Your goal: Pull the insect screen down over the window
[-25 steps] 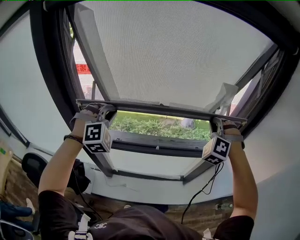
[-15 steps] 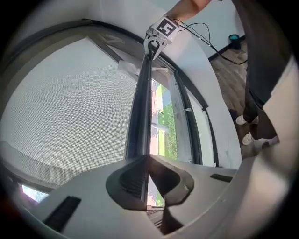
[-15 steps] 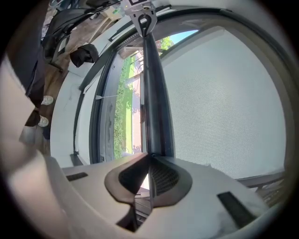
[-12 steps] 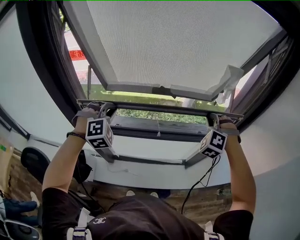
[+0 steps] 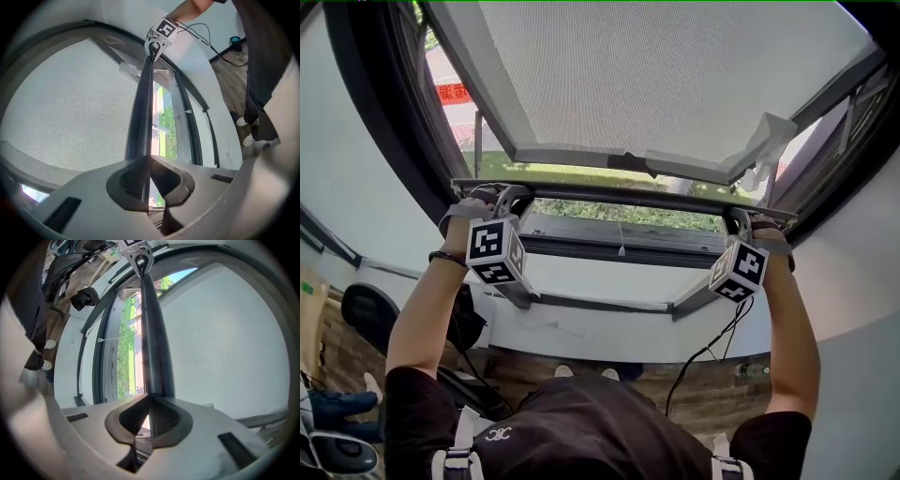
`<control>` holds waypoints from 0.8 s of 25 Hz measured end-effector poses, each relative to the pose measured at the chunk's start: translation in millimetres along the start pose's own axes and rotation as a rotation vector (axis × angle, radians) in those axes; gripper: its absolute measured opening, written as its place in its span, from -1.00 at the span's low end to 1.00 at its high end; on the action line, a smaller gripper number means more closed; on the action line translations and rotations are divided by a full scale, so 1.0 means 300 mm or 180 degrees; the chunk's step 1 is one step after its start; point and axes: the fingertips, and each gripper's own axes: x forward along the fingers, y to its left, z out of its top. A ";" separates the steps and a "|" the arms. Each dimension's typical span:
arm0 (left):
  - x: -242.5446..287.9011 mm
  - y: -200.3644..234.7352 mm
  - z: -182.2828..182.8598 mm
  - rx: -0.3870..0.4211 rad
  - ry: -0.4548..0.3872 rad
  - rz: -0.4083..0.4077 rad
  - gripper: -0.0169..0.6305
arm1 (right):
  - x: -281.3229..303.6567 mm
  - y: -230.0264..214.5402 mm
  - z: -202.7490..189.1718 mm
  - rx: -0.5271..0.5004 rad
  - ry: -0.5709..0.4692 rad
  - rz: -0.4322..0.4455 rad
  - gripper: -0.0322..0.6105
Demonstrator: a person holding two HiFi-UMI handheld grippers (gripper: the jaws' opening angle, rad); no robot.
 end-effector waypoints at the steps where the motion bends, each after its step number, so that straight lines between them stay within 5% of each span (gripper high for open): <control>1: -0.005 0.008 0.001 0.0021 0.0011 0.0013 -0.89 | -0.006 -0.011 0.003 0.0003 -0.0003 -0.0012 -0.82; 11: 0.010 -0.006 -0.008 -0.0107 -0.0002 0.0034 -0.89 | 0.009 0.009 0.004 -0.0005 0.0087 -0.0010 -0.82; 20: 0.128 -0.199 -0.045 -0.0116 0.0164 -0.0309 -0.89 | 0.125 0.224 -0.029 -0.0108 0.0235 0.0241 -0.82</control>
